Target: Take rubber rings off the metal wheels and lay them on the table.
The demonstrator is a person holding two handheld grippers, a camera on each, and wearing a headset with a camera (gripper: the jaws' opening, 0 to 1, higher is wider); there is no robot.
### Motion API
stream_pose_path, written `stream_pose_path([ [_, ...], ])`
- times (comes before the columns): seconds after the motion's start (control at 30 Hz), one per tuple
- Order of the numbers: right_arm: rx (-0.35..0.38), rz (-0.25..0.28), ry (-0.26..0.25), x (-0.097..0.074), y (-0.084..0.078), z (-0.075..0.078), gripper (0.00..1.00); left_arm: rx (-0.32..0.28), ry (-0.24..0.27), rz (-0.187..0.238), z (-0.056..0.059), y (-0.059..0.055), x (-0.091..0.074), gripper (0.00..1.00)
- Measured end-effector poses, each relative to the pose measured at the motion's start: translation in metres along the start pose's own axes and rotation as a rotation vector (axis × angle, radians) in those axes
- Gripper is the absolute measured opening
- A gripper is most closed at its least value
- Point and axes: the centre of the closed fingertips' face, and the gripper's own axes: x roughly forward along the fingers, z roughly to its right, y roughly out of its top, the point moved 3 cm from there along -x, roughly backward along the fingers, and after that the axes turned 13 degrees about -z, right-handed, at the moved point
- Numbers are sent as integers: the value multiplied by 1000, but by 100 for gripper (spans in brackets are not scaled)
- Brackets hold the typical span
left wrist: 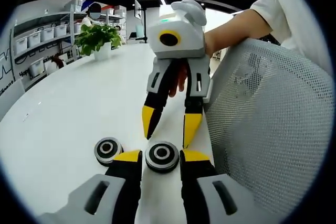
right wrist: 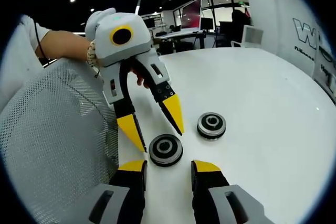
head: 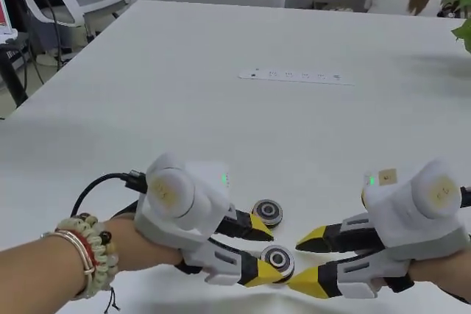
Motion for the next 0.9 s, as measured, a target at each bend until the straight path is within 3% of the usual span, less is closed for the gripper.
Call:
stream_pose_path([
  [0.17,-2,3,2,1,1,-1,31,-23,1,35,-2,5,-1,20],
  [0.47,-23,-11,2,4,0,-3,27,15,14,-5,1,0,5,13],
  [0.83,-28,-4,-6,5,1,-2,22,31,7,30,2,3,5,8],
  [0.9,-28,0,-1,5,2,-3,20,11,7,26,0,2,6,8],
])
